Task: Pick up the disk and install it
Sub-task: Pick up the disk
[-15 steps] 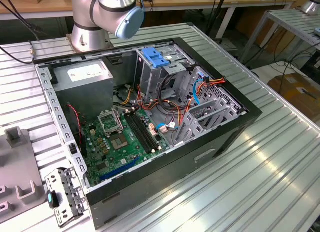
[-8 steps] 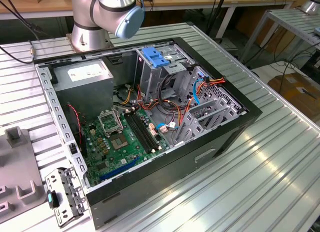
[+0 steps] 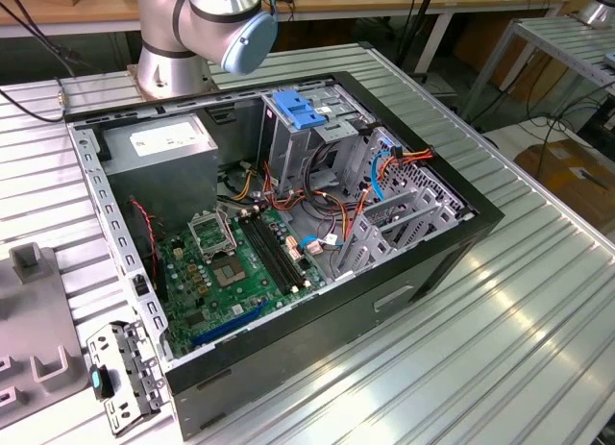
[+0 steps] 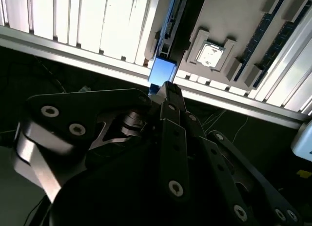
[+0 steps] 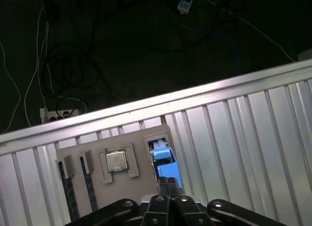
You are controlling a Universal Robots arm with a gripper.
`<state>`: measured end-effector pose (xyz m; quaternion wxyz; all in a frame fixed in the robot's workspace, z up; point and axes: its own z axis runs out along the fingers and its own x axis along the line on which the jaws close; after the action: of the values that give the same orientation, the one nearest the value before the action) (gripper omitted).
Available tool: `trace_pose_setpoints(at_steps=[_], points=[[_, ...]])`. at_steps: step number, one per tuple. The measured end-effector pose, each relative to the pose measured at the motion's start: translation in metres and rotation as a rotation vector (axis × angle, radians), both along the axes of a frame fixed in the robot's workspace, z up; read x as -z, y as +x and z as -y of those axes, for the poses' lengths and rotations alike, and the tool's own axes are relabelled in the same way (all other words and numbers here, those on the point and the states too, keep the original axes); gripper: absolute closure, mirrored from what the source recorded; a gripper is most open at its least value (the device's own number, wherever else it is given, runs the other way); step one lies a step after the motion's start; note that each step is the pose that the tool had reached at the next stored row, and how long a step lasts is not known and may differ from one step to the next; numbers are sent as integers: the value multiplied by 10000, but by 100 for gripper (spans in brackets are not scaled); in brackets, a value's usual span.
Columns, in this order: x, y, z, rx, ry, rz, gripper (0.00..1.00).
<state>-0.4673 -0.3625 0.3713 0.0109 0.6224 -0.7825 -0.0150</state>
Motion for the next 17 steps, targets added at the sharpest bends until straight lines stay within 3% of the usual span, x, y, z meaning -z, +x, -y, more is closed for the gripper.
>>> trace_pose_setpoints(at_steps=[6, 9, 10, 12, 13, 14, 17], points=[[41, -1, -6, -874, -2, 119, 89], [48, -1, -7, -932, -4, 133, 70], [49, -1, -7, -931, -3, 136, 70], [70, -1, -7, -936, -2, 160, 58], [83, -1, -6, -938, -3, 162, 58], [114, -1, -7, -943, -4, 162, 52], [169, -10, -7, -1008, 0, 162, 52]])
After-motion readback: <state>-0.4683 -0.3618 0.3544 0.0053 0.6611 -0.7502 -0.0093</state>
